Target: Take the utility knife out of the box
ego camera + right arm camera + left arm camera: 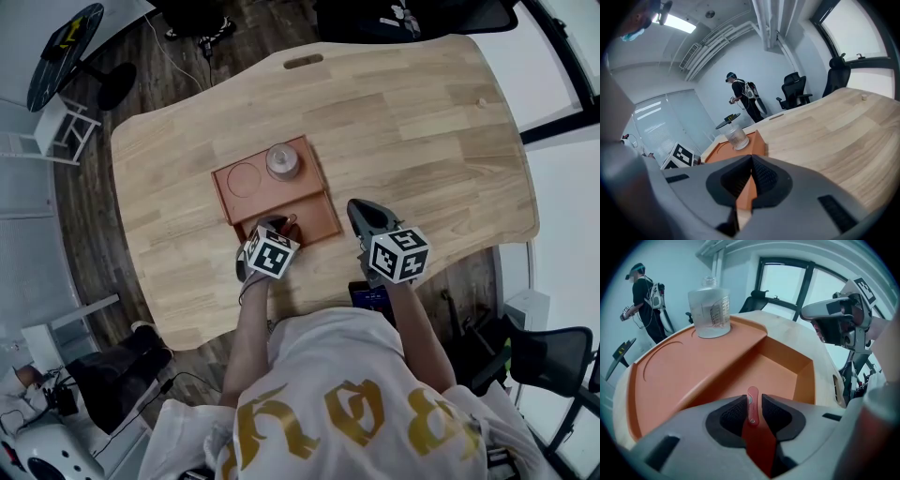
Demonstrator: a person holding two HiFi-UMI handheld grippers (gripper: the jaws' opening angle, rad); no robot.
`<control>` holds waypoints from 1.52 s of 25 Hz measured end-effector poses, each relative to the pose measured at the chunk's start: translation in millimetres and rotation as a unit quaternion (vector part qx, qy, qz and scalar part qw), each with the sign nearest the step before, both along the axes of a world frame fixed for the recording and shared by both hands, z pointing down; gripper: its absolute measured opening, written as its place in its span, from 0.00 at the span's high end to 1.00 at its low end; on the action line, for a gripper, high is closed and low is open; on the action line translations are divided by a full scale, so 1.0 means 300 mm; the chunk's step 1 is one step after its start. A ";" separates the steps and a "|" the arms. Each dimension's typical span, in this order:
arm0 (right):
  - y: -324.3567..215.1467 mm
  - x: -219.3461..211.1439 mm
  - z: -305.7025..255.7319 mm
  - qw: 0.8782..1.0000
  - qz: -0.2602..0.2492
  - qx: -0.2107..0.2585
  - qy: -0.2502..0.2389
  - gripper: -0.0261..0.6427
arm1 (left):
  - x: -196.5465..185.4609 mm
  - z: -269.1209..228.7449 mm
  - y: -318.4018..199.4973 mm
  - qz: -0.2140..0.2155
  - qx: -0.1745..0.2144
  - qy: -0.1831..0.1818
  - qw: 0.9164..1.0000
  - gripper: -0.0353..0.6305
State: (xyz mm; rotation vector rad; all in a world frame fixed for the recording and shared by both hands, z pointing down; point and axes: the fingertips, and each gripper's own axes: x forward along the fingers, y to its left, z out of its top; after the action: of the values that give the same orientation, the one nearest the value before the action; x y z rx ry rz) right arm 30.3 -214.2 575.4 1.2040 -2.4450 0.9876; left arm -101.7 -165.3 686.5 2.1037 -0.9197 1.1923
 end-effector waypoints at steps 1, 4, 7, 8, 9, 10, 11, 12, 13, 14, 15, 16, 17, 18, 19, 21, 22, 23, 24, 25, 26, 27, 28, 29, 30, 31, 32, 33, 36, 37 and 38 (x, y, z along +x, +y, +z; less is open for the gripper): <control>0.000 -0.002 -0.001 1.000 0.001 0.000 -0.002 0.94 | -0.001 0.000 0.000 -0.002 0.002 0.000 1.000 0.80; -0.002 -0.009 -0.014 1.000 0.004 0.000 -0.012 0.94 | -0.001 0.001 0.001 -0.001 0.011 -0.004 1.000 0.80; -0.003 -0.019 -0.019 1.000 0.000 0.003 -0.012 0.94 | -0.004 0.004 0.000 0.012 0.019 -0.019 1.000 0.82; -0.002 -0.020 -0.019 1.000 -0.001 0.003 -0.010 0.94 | -0.005 0.004 0.000 0.015 0.021 -0.022 0.999 0.83; -0.001 -0.021 -0.019 1.000 -0.001 0.004 -0.008 0.94 | -0.007 0.004 -0.001 0.017 0.023 -0.024 0.999 0.83; -0.001 -0.021 -0.019 1.000 -0.001 0.005 -0.005 0.94 | -0.008 0.004 -0.001 0.018 0.024 -0.026 0.999 0.83; 0.000 -0.020 -0.018 1.000 -0.001 0.005 -0.004 0.94 | -0.008 0.004 -0.001 0.019 0.025 -0.027 0.999 0.83; 0.001 -0.019 -0.017 1.000 0.000 0.005 -0.005 0.94 | -0.007 0.005 -0.001 0.021 0.025 -0.027 0.999 0.83; 0.002 -0.018 -0.017 1.000 0.001 0.005 -0.007 0.94 | -0.006 0.005 -0.001 0.023 0.026 -0.028 0.999 0.83; 0.003 -0.018 -0.017 1.000 0.002 0.004 -0.008 0.94 | -0.006 0.004 0.000 0.024 0.026 -0.029 0.999 0.83; 0.005 -0.018 -0.019 1.000 0.002 0.005 -0.008 0.94 | -0.007 0.003 0.001 0.025 0.027 -0.030 0.999 0.84; 0.007 -0.019 -0.021 1.000 0.002 0.005 -0.008 0.94 | -0.008 0.003 0.002 0.024 0.027 -0.030 0.999 0.85; 0.007 -0.019 -0.023 1.000 0.003 0.006 -0.008 0.94 | -0.010 0.003 0.001 0.023 0.026 -0.031 0.999 0.86; 0.007 -0.018 -0.025 1.000 0.003 0.007 -0.009 0.94 | -0.011 0.002 0.000 0.021 0.025 -0.030 0.999 0.86; 0.007 -0.016 -0.028 1.000 0.004 0.007 -0.008 0.94 | -0.011 0.002 -0.001 0.020 0.024 -0.030 0.999 0.86; 0.008 -0.009 -0.032 1.000 0.006 0.009 -0.008 0.94 | -0.008 0.002 -0.002 0.021 0.022 -0.030 0.999 0.86; 0.009 -0.006 -0.034 1.000 0.006 0.009 -0.009 0.94 | -0.008 0.003 -0.001 0.022 0.022 -0.032 0.999 0.86; 0.011 -0.003 -0.037 1.000 0.007 0.010 -0.009 0.94 | -0.007 0.003 0.001 0.024 0.022 -0.034 0.999 0.86; 0.012 -0.001 -0.041 1.000 0.008 0.011 -0.009 0.94 | -0.006 0.001 0.002 0.024 0.024 -0.036 0.999 0.86; 0.014 0.002 -0.045 1.000 0.008 0.013 -0.009 0.94 | -0.004 -0.002 0.002 0.024 0.027 -0.035 0.999 0.86; 0.015 0.005 -0.048 1.000 0.009 0.015 -0.009 0.94 | 0.000 -0.009 -0.001 0.021 0.031 -0.032 0.999 0.86; 0.017 0.009 -0.050 1.000 0.009 0.016 -0.009 0.94 | 0.004 -0.016 -0.005 0.018 0.036 -0.028 0.999 0.86; 0.020 0.012 -0.051 1.000 0.010 0.017 -0.009 0.94 | 0.007 -0.023 -0.009 0.015 0.039 -0.025 0.999 0.86; 0.023 0.015 -0.052 1.000 0.011 0.017 -0.009 0.94 | 0.008 -0.028 -0.011 0.014 0.041 -0.024 0.999 0.86; 0.027 0.017 -0.053 1.000 0.011 0.017 -0.009 0.94 | 0.008 -0.031 -0.011 0.014 0.042 -0.025 0.999 0.86; 0.030 0.017 -0.055 1.000 0.011 0.017 -0.009 0.94 | 0.008 -0.033 -0.010 0.014 0.042 -0.025 0.999 0.86; 0.033 0.017 -0.056 1.000 0.010 0.017 -0.010 0.94 | 0.007 -0.036 -0.008 0.014 0.043 -0.024 0.999 0.86; 0.036 0.017 -0.057 1.000 0.009 0.018 -0.010 0.94 | 0.009 -0.041 -0.007 0.012 0.044 -0.020 0.999 0.86; 0.044 0.018 -0.063 1.000 0.007 0.019 -0.010 0.94 | 0.022 -0.072 -0.009 0.001 0.052 0.001 0.999 0.86; 0.047 0.018 -0.067 1.000 0.006 0.020 -0.009 0.94 | 0.027 -0.087 -0.013 -0.002 0.058 0.008 0.998 0.86; 0.049 0.017 -0.072 1.000 0.005 0.022 -0.009 0.94 | 0.030 -0.102 -0.016 -0.004 0.065 0.015 0.998 0.86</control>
State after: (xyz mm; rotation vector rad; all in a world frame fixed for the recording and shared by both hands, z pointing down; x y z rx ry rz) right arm 35.2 -199.5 553.9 1.2283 -2.4895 0.9553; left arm -92.8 -170.1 655.8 2.2113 -1.0157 1.1215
